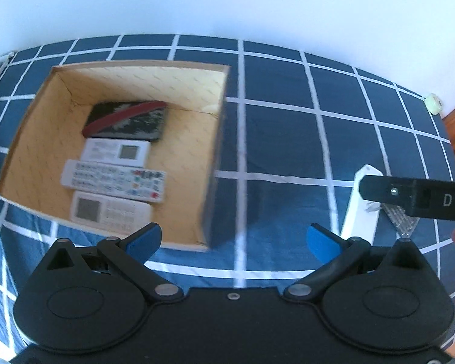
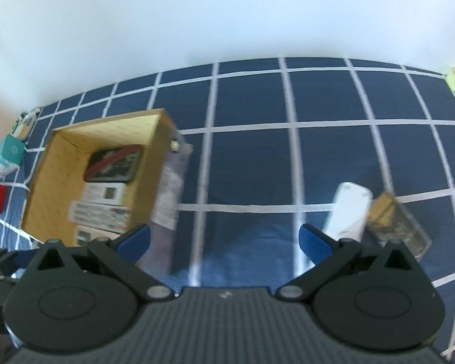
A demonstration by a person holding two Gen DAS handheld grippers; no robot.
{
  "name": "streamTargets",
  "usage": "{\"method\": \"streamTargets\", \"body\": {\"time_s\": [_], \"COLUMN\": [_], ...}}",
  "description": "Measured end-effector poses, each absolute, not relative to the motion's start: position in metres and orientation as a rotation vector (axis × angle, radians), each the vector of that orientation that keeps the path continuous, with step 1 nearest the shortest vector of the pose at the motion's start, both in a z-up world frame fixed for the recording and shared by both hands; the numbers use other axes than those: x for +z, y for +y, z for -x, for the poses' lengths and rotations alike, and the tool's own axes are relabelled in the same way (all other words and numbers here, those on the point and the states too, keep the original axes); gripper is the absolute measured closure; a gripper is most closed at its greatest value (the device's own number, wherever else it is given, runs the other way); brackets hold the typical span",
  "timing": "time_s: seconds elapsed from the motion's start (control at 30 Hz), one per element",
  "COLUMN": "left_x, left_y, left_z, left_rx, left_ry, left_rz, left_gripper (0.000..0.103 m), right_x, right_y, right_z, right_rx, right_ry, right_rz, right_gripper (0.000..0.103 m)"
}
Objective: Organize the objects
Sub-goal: 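Move the right tool out of the box toward the white power strip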
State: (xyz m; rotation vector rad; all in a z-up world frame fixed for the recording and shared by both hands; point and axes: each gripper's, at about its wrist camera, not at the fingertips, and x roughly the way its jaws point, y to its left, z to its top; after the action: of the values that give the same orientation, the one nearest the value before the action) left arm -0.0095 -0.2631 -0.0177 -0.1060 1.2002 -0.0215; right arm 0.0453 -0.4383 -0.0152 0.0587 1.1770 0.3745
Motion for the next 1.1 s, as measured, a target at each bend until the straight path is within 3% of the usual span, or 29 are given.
{"method": "streamTargets", "body": {"time_s": [0.53,1.1], "left_x": [-0.041,-0.081], "left_y": [-0.352,-0.372], "left_z": [0.032,-0.006], "left_rx": [0.043,0.083], "left_ry": [1.232,1.309], "left_rz": [0.115,0.135], "left_gripper": [0.000,0.000], "right_x": [-0.042,-0.096], "right_y": [-0.546,-0.524], "right_z": [-0.068,-0.128], "right_rx": [0.459,0.669], "right_ry": [1.217,1.243], "right_rz": [0.164,0.561], "right_gripper": [0.000,0.000]}}
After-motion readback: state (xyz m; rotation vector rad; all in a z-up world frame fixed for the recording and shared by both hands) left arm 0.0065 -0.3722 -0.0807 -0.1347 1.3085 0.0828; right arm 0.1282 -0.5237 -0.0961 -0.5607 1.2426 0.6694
